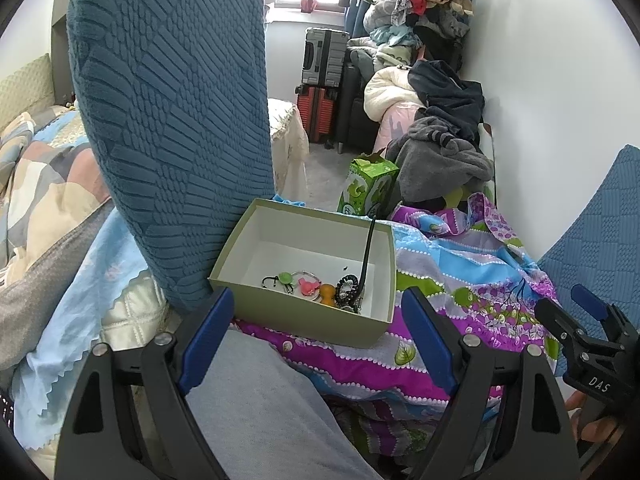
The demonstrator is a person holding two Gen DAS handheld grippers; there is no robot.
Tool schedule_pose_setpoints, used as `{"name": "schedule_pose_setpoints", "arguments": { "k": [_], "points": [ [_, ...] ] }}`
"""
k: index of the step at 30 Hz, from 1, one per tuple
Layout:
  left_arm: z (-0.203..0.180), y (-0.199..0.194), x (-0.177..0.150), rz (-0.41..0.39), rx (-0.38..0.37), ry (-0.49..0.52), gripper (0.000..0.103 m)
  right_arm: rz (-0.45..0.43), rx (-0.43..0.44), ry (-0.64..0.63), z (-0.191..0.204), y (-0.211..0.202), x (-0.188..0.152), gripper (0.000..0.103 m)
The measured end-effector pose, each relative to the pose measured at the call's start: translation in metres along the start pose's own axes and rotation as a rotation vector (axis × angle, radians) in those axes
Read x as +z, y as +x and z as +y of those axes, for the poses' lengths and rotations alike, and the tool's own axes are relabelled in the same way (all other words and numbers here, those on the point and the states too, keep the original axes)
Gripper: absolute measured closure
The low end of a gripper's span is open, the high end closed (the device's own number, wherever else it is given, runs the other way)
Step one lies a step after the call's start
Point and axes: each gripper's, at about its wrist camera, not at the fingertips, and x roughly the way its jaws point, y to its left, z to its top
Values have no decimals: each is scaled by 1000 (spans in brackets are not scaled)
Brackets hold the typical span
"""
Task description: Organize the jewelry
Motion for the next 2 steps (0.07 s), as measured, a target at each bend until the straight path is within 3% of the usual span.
{"name": "schedule_pose_setpoints", "arguments": {
  "k": [2],
  "points": [
    [-1,1,0,6,3,3,18,2,-1,-2,0,0,0,0]
  ]
}}
